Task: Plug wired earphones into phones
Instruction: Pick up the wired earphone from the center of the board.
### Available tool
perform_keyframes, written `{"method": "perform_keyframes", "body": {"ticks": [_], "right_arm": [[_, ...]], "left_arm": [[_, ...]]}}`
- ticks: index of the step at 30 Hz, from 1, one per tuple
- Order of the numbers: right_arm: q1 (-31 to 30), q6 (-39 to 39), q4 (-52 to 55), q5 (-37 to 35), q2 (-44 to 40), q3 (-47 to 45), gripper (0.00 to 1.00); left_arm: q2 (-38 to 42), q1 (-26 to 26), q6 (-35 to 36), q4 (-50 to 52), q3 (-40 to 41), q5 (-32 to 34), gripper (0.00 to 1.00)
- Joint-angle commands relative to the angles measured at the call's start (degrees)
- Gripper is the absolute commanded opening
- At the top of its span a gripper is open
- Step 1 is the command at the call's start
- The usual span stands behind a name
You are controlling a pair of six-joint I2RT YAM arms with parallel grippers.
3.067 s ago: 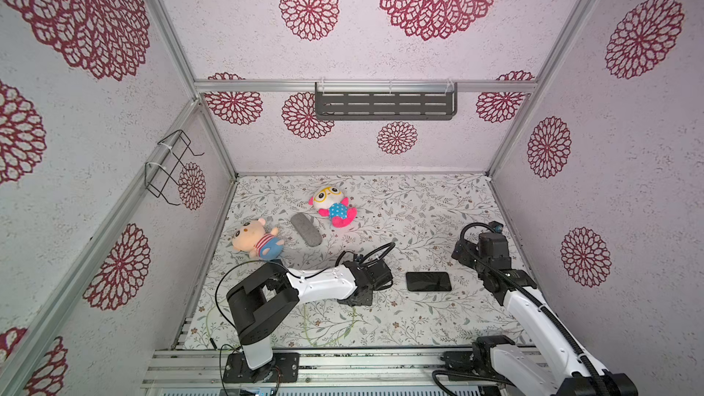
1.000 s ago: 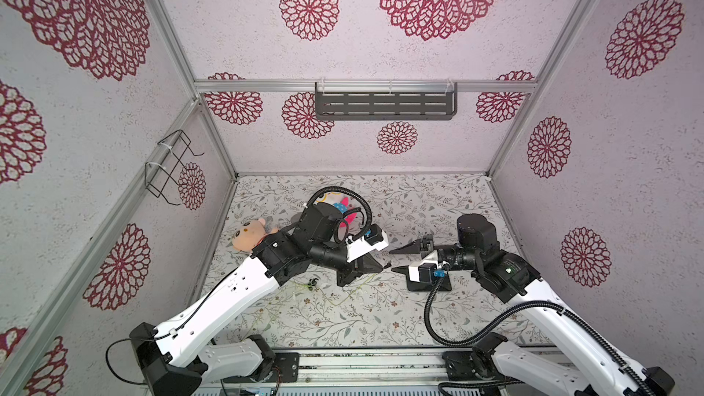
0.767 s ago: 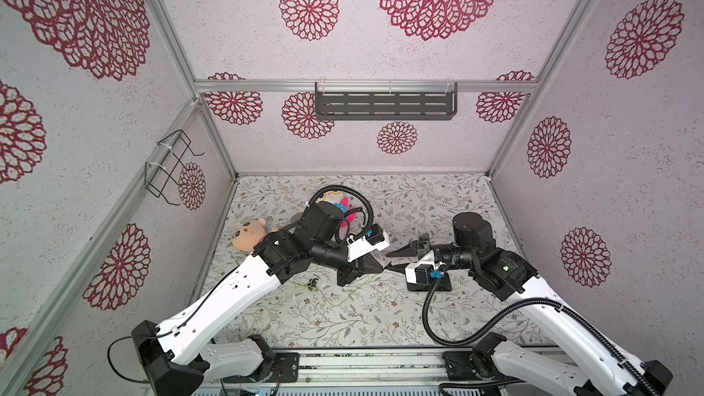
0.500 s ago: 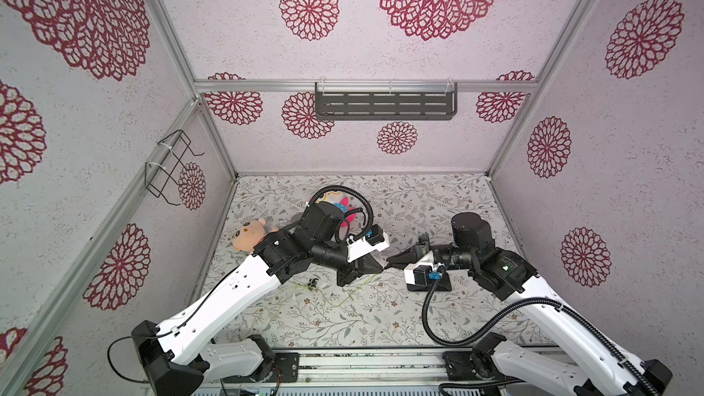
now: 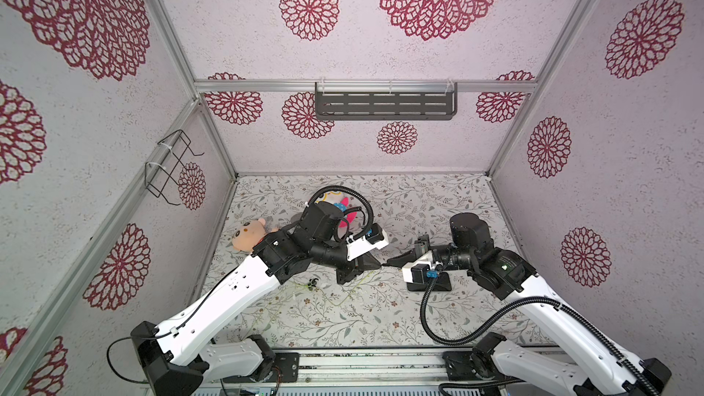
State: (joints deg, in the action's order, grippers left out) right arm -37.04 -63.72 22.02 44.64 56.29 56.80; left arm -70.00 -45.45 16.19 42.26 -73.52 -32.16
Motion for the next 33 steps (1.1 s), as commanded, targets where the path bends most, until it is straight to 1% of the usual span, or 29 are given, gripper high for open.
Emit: {"method": "perform_keyframes", "body": {"ticks": [1, 2, 3, 5, 8, 10, 12, 15, 18, 21, 26, 30, 33], "right_arm": [[-0.47, 6.61, -2.64, -0.11, 0.00, 0.92, 0.00], [-0.49, 8.13, -3.24, -0.38, -0.19, 0.35, 0.00], [-0.54, 9.78, -4.55, -0.86, -0.53, -0.69, 0.00], [-0.51, 13.38, -8.07, -2.35, -1.69, -3.24, 0.00], [-0.51, 18.90, -14.12, -4.93, -3.69, -7.44, 0.00], [-0.58, 19.72, -14.56, -5.33, -4.25, -8.21, 0.00], [-0.58, 19.95, -13.58, -5.54, -4.18, -8.09, 0.00], [-0.67, 19.78, -13.47, -5.75, -4.01, -7.99, 0.00], [-0.67, 19.30, -13.85, -5.63, -3.75, -7.85, 0.00], [-0.71, 19.03, -13.68, -5.27, -3.56, -7.41, 0.00], [-0.76, 18.43, -13.25, -5.17, -4.00, -7.48, 0.00], [-0.84, 18.63, -13.40, -5.05, -4.52, -7.69, 0.00], [-0.86, 18.64, -13.41, -5.05, -4.62, -7.66, 0.00]], "left_arm": [[3.04, -0.24, -1.60, -5.75, 1.97, 5.66, 0.60], [4.41, -0.37, -1.84, -7.79, 3.34, 6.99, 0.70], [6.01, -0.51, -1.86, -10.42, 4.98, 8.00, 0.74], [9.44, -0.93, -1.66, -16.92, 9.94, 10.68, 0.75], [14.84, -2.23, 1.24, -25.88, 17.12, 12.57, 0.73], [16.67, -3.20, 2.95, -28.93, 19.42, 13.62, 0.65], [16.13, -3.67, 3.45, -27.60, 18.39, 13.84, 0.55], [12.29, -4.43, 4.08, -22.35, 14.37, 12.60, 0.47], [8.43, -5.67, 5.38, -19.03, 11.49, 13.54, 0.44], [6.15, -6.21, 6.22, -17.98, 9.61, 13.52, 0.41], [5.29, -6.23, 8.04, -17.41, 8.63, 13.94, 0.35], [4.40, -6.23, 8.60, -15.09, 7.45, 14.47, 0.34], [3.84, -6.31, 8.60, -14.49, 7.00, 13.89, 0.32]]}}
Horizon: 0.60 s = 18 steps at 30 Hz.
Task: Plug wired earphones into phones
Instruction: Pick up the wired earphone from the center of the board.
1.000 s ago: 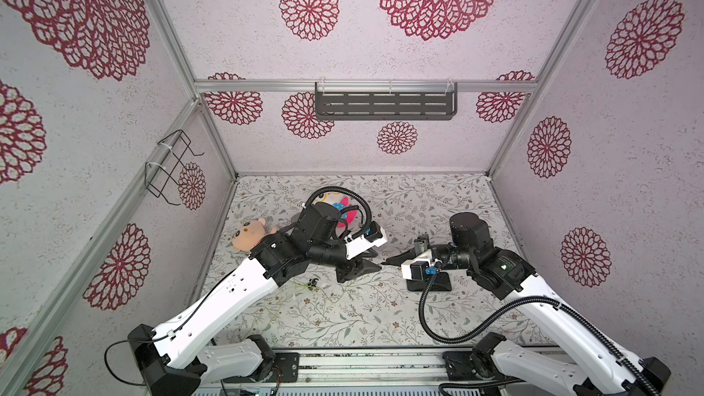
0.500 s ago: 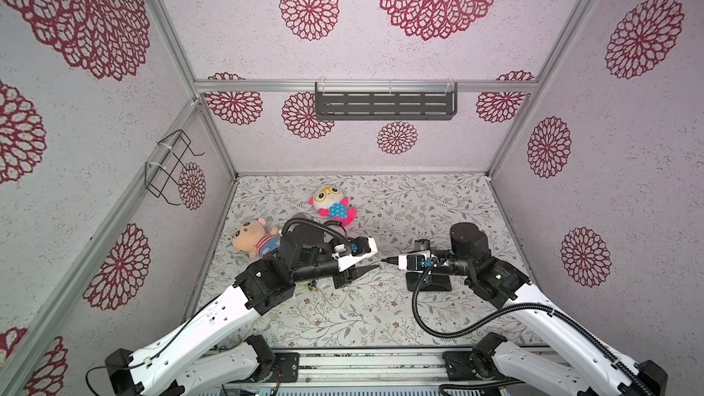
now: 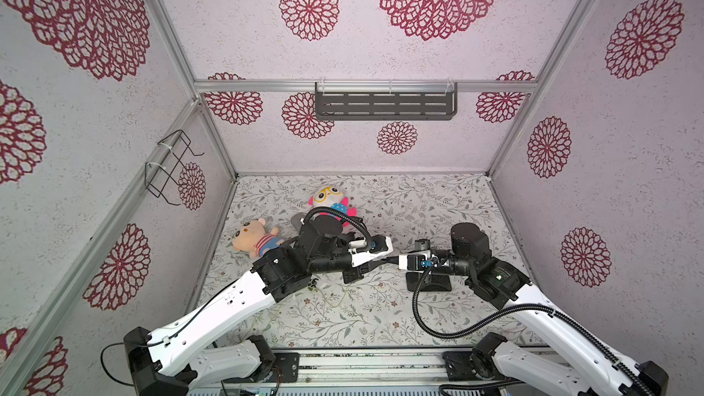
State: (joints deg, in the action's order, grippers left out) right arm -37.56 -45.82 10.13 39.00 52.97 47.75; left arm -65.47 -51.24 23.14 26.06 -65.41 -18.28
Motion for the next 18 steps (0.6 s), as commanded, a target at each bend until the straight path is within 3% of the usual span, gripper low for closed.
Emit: {"method": "perform_keyframes", "body": {"ticks": [1, 18], "right_arm": [[-0.39, 0.74, -1.52, 0.63, -1.30, 1.44, 0.00], [-0.85, 0.77, -0.64, 0.72, -1.64, 1.65, 0.00]], "left_arm": [[-0.78, -0.52, 1.52, 1.71, -1.21, -0.15, 0.31], [-2.31, -0.52, 0.45, 2.33, -2.44, -2.63, 0.24]]}}
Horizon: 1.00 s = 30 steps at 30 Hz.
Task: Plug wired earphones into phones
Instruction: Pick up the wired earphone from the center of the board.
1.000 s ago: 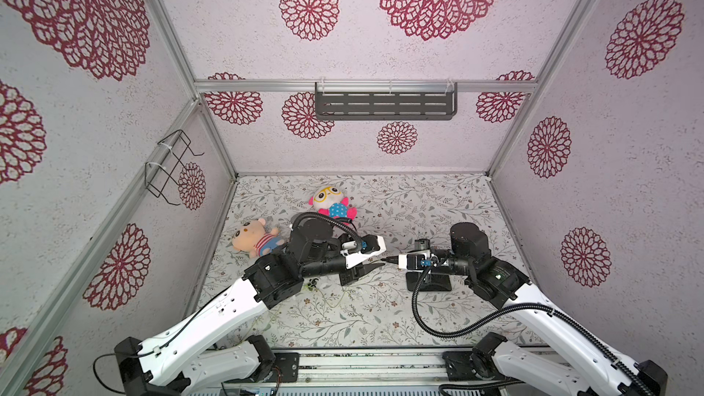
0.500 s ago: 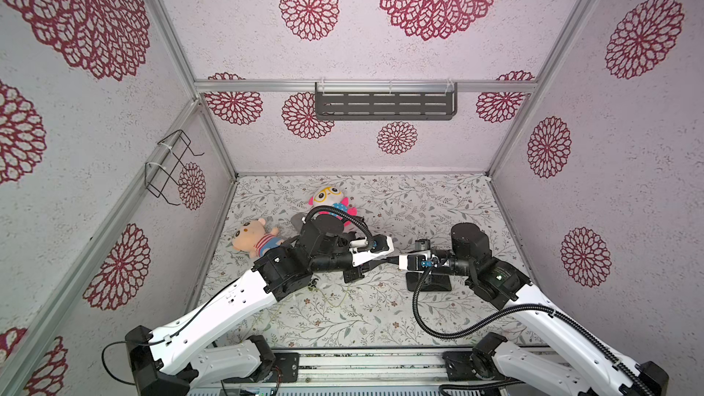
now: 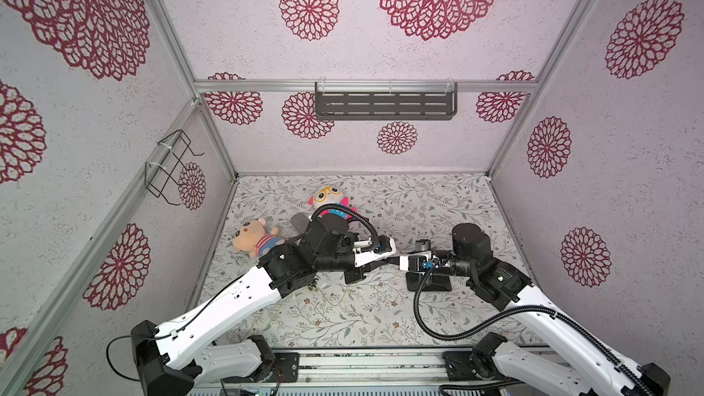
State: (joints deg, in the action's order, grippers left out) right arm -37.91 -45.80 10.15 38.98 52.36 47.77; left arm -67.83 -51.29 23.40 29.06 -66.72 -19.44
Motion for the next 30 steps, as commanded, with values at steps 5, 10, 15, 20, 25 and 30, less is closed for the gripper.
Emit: {"method": "perform_keyframes", "body": {"ticks": [5, 10, 15, 20, 25, 30], "right_arm": [[-0.59, 0.80, -0.48, 0.83, -0.96, 1.89, 0.00], [-0.67, 0.64, -0.13, 0.66, -0.94, 2.02, 0.00], [-0.77, 0.71, 0.02, 0.68, -1.03, 2.07, 0.00], [-0.76, 0.43, 0.74, -0.14, -0.82, 1.98, 0.00], [-0.85, 6.43, 3.21, -6.68, -1.45, 1.98, 0.55], [-0.76, 4.38, 9.73, -16.66, -4.91, -0.14, 0.99]], "left_arm": [[-0.20, -0.53, -0.28, -0.67, -1.26, -2.28, 0.23], [0.13, -0.57, -0.80, -1.36, -1.05, -3.29, 0.23], [-0.11, -0.52, -0.84, -1.19, -1.12, -3.56, 0.15], [0.39, -0.59, -0.96, -1.37, -0.61, -3.84, 0.07], [0.39, -0.33, -6.09, -6.94, 2.36, -1.51, 0.00], [-5.30, 6.02, -24.56, -11.73, 2.14, -1.80, 0.00]]}}
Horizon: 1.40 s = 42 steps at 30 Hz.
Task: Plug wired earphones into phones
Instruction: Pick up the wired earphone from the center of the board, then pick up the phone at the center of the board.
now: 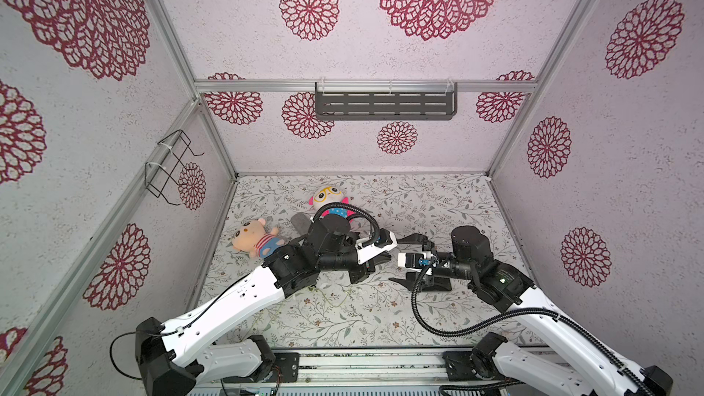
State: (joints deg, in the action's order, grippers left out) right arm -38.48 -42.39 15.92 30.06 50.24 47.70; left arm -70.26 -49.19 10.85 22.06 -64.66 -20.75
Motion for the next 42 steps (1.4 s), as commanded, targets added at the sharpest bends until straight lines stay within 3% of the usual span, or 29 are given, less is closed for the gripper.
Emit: {"method": "perform_keyframes", "body": {"ticks": [1, 5, 13, 19, 23, 42], "right_arm": [[-0.11, 0.06, 5.50, -10.29, -2.95, -0.57, 0.99], [1.60, -3.33, 14.35, -14.71, 0.87, -0.51, 0.99], [8.64, -13.05, 23.20, -19.09, 15.96, 0.45, 0.99], [10.44, -15.32, 26.01, -19.47, 27.82, 4.34, 0.99], [11.02, -17.72, 26.27, -22.85, 33.62, 4.66, 0.99], [12.07, -21.77, 24.16, -26.12, 41.20, 4.77, 0.99]], "left_arm": [[-3.97, 6.33, -16.93, -6.89, 0.64, -2.00, 0.00], [-8.41, 12.84, -31.35, -12.38, 2.70, -2.33, 0.00], [-14.46, 16.05, -46.12, -20.24, 6.08, -7.56, 0.00], [-13.03, 16.01, -49.85, -25.06, 10.18, -5.96, 0.00], [-12.46, 16.05, -48.98, -22.97, 9.17, -5.11, 0.00], [-11.52, 15.92, -45.48, -18.86, 8.45, -2.16, 0.00]]}}
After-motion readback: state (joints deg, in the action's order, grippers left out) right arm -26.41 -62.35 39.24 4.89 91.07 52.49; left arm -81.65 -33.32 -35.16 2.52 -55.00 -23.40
